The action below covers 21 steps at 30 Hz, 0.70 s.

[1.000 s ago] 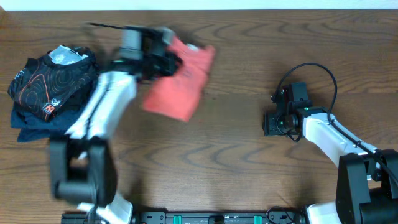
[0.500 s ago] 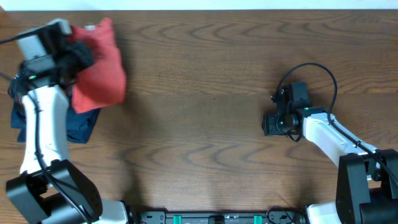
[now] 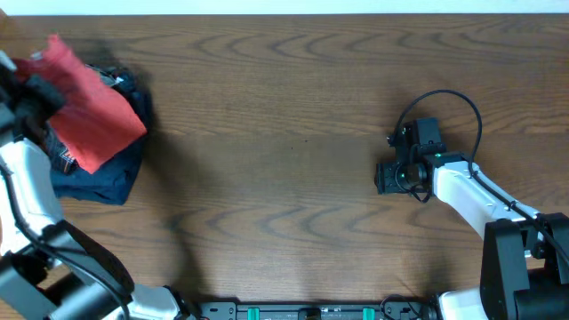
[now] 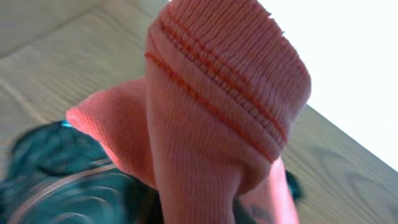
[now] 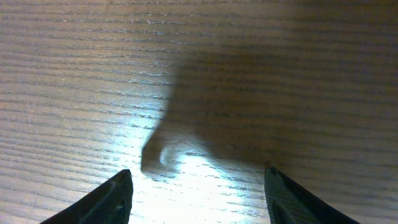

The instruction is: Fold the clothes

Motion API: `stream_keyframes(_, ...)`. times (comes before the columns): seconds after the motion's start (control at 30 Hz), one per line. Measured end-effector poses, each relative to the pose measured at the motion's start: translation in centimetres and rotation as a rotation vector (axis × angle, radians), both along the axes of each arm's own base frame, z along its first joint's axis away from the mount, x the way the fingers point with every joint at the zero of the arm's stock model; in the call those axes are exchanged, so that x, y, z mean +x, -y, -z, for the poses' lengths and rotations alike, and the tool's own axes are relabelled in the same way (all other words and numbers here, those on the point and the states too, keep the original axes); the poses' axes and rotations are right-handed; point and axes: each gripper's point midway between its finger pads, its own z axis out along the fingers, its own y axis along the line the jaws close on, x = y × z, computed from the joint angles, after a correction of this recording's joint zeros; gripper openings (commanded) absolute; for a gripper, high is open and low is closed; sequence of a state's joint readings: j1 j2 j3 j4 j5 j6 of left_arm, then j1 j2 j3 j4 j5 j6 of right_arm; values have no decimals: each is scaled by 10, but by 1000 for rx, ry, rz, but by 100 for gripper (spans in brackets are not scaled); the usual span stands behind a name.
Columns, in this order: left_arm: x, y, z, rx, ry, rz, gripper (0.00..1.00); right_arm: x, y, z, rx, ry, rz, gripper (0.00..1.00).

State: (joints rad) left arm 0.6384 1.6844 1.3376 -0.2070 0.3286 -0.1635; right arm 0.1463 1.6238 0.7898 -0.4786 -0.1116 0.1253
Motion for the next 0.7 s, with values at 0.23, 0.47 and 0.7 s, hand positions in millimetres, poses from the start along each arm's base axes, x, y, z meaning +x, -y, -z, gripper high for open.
stream_keyframes(0.23, -7, -41, 32, -9, -29, -84, 91, -2, 1, 0, -2, -7, 0, 66)
stream_keyframes(0.47, -10, -52, 30, -8, -4, -100, 98, -3, 1, 0, -6, -14, 1, 67)
stream_keyframes(0.7, -6, -34, -19, 22, 103, -31, 98, -1, 1, -1, -4, -5, -1, 99)
